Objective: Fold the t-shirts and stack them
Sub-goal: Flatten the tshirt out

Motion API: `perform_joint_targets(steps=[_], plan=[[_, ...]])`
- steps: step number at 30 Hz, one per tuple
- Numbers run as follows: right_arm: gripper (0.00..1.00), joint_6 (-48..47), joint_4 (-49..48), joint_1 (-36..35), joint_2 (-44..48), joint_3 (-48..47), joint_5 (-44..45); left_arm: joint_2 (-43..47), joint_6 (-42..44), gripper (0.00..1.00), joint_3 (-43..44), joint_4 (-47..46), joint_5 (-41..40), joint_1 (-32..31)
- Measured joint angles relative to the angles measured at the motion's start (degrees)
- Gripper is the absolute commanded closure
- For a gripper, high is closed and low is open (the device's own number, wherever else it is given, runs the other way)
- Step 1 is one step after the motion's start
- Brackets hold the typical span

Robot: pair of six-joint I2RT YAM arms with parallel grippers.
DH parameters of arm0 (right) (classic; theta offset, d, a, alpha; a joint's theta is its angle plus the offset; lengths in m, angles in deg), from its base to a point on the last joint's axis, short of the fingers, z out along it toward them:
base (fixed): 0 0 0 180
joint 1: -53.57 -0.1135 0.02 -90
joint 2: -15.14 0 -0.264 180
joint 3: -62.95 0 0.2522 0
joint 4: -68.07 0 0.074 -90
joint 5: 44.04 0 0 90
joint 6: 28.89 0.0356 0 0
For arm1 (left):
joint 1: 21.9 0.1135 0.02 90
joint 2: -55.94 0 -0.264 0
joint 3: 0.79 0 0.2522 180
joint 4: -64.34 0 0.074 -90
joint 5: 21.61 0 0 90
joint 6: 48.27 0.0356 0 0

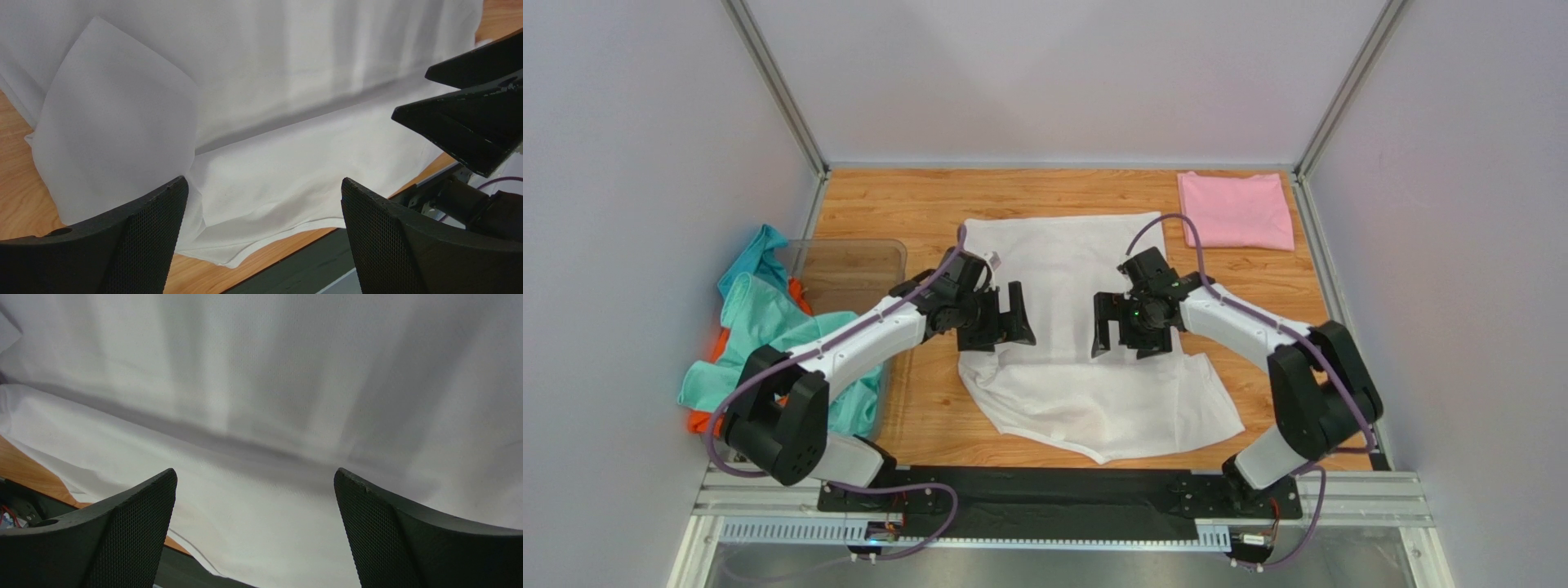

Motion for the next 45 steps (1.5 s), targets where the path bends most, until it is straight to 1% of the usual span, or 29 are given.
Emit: perform_joint_targets(steps=[5, 11, 18, 19, 20, 21, 22, 24, 25, 27, 30, 35, 37, 38, 40, 41, 42, 44, 45], plan=[[0.00, 0.37, -1.64, -0.24, -8.11, -2.62, 0.70, -0.96, -0.04, 0.00, -3.04, 0.37, -0.72, 0.04], [0.00, 1.57, -2.36, 0.87, -9.25, -3.85, 2.51, 1.99, -0.42, 0.00, -8.24, 5.42, -6.21, 0.04], [0.00, 3.50, -4.37, 6.29, -8.39, -2.32, 2.45, 9.27, -1.60, 0.01, -11.32, 13.16, -10.71, 0.02], [0.00, 3.58, -4.72, 6.97, -8.11, -1.99, 2.54, 10.45, -2.03, 0.15, -12.00, 14.25, -11.23, 0.02], [0.00, 3.65, -4.92, 7.61, -7.96, -1.75, 2.64, 11.85, -2.80, 0.20, -12.57, 15.72, -11.89, 0.02], [0.00, 3.67, -5.07, 8.04, -7.80, -1.62, 2.73, 13.11, -3.28, 0.22, -12.98, 17.09, -12.31, 0.04], [0.00, 3.74, -5.16, 8.46, -7.72, -1.51, 2.80, 14.19, -3.52, 0.21, -13.18, 18.18, -12.61, 0.04], [0.00, 3.74, -5.29, 9.03, -7.56, -1.31, 3.02, 16.55, -4.02, 0.15, -13.25, 20.22, -12.66, 0.04], [0.00, 3.74, -5.31, 9.18, -7.45, -1.27, 3.17, 17.62, -4.31, 0.09, -13.22, 20.87, -12.61, 0.02], [0.00, 3.61, -5.40, 9.31, -7.13, -1.03, 3.43, 19.61, -4.94, 0.05, -13.20, 22.10, -12.48, 0.04], [0.00, 2.67, -5.57, 9.33, -6.19, -0.24, 3.56, 21.59, -5.20, 0.03, -12.87, 23.23, -12.17, 0.04], [0.00, 0.17, -2.45, 8.28, -3.69, 0.24, 4.44, 21.92, -4.85, 0.03, -10.47, 22.93, -11.91, 0.04], [0.00, -1.03, -0.96, 6.86, -0.50, 0.26, 5.16, 21.90, -4.74, 0.09, -10.34, 22.38, -11.65, 0.02], [0.00, -1.53, -0.48, 5.62, 1.60, 0.26, 5.64, 21.81, -4.70, 0.17, -10.38, 22.32, -11.56, 0.02], [0.00, -2.38, 0.17, 2.29, 6.16, 0.24, 6.19, 21.66, -4.52, 0.24, -10.67, 21.73, -11.26, 0.02], [0.00, -2.67, 0.42, 0.13, 8.52, 0.26, 6.34, 21.62, -4.50, 0.29, -11.06, 21.27, -11.08, 0.02], [0.00, -2.91, 0.44, -1.92, 10.56, 0.31, 6.36, 21.51, -4.57, 0.30, -11.47, 20.96, -11.06, 0.02], [0.00, -3.34, 0.17, -6.86, 14.05, 1.05, 6.05, 21.09, -4.70, 0.36, -12.76, 20.15, -11.17, 0.02], [0.00, -3.72, -0.26, -9.16, 15.39, 1.88, 5.97, 20.72, -4.92, 0.36, -13.33, 19.82, -11.43, 0.04]])
